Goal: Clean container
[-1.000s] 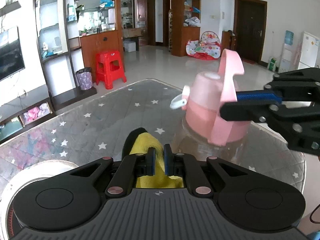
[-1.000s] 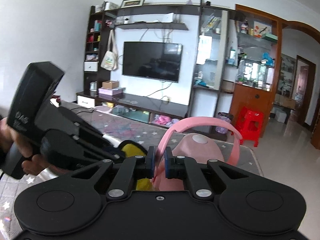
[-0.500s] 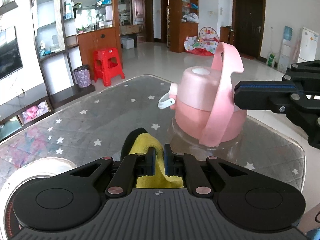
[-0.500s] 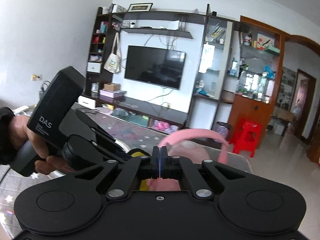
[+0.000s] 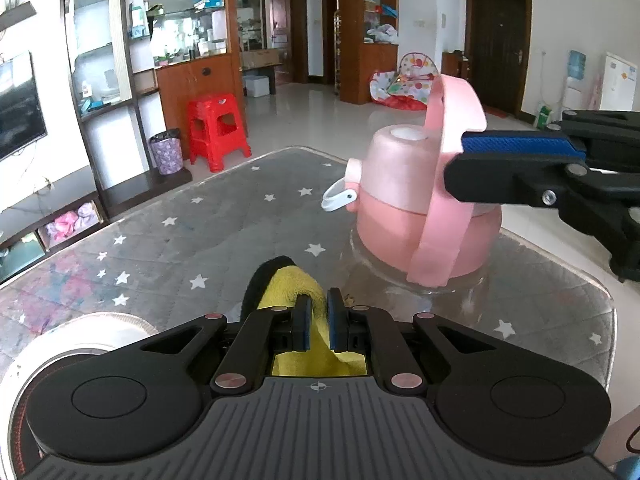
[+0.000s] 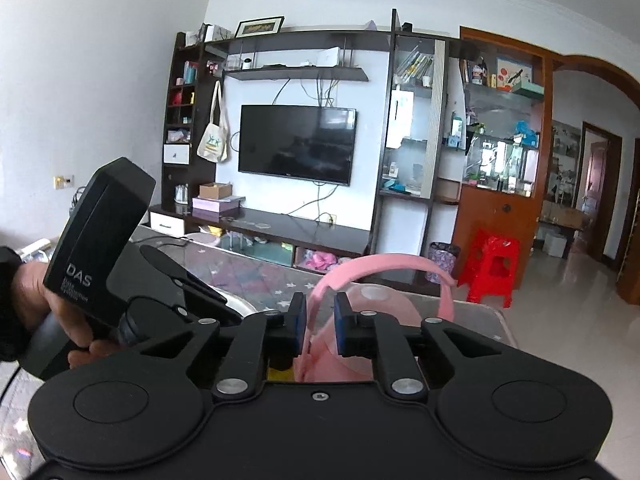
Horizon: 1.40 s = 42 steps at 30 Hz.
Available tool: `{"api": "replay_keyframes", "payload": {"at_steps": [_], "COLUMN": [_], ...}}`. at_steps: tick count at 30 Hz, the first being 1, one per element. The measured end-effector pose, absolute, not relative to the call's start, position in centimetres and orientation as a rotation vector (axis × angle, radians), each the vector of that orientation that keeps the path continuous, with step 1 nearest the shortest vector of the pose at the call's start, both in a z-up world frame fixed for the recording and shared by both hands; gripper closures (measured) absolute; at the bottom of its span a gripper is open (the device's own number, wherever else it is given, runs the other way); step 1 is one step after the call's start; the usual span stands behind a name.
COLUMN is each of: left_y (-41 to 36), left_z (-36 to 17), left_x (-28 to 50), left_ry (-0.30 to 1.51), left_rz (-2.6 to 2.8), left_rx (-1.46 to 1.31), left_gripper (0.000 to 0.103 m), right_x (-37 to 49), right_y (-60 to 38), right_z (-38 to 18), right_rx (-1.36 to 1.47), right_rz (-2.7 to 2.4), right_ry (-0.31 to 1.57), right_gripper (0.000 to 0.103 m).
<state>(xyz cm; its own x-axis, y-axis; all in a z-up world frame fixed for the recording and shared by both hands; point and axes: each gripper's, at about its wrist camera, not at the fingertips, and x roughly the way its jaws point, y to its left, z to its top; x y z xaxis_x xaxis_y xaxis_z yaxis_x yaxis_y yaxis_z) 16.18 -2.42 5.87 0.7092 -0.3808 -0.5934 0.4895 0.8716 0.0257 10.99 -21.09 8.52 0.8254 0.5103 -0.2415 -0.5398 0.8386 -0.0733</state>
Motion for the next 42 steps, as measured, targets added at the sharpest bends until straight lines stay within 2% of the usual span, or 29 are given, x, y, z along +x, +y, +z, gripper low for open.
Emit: {"api": "replay_keyframes", "payload": {"at_steps": [7, 10, 14, 19, 20, 22, 23, 24, 30, 34, 37, 38, 42], "left_y": [-1.9, -1.5, -1.1, -0.5, -0.4, -0.2, -0.1, 0.0, -0.6, -1.3, -1.3, -1.0, 0.6], "left_z": [5.2, 4.2, 2.7, 1.7, 1.7, 1.7, 1.7, 1.7, 1.2, 0.4, -0.4, -0.6, -0.4], "left_x": [15.6, 16.0, 16.6, 17.0, 17.0, 17.0, 16.8, 16.8, 17.9, 18.8, 19.3, 19.5, 19.7], "left_ry": [0.65, 0.69, 0.773, 0.813, 0.817, 0.819, 0.816, 0.813, 0.829, 0.849, 0.868, 0.874, 0.864], "left_rz": [-0.468, -0.465, -0.45, -0.424, -0.414, -0.404, -0.395, -0.387, -0.383, -0.379, -0.396, -0.401, -0.408], "left_rx": [0.195, 0.189, 0.156, 0.104, 0.099, 0.089, 0.092, 0.098, 0.1, 0.103, 0.091, 0.071, -0.008], "left_gripper": [0.095, 0.095, 0.095, 0.09, 0.087, 0.074, 0.059, 0.052, 0.046, 0.047, 0.076, 0.082, 0.089], "right_x": [11.9, 12.0, 11.4, 10.8, 10.7, 10.6, 10.6, 10.5, 10.8, 10.8, 10.8, 10.8, 10.7], "right_y": [-21.8, -21.4, -20.5, -19.4, -19.1, -18.9, -18.8, -18.7, -18.7, -18.3, -17.8, -17.7, -17.2], "right_z": [8.1, 8.1, 8.1, 8.2, 8.2, 8.2, 8.2, 8.2, 8.8, 9.1, 9.1, 9.1, 9.0], "right_rx": [-0.057, -0.059, -0.095, -0.104, -0.108, -0.113, -0.114, -0.114, -0.103, -0.107, -0.105, -0.104, -0.11], "right_rz": [0.567, 0.564, 0.551, 0.55, 0.55, 0.551, 0.553, 0.555, 0.563, 0.559, 0.555, 0.556, 0.559], "right_ry": [0.235, 0.23, 0.212, 0.213, 0.214, 0.216, 0.218, 0.22, 0.224, 0.222, 0.212, 0.211, 0.211], "right_gripper": [0.086, 0.091, 0.092, 0.092, 0.092, 0.092, 0.092, 0.092, 0.092, 0.092, 0.093, 0.093, 0.093]}}
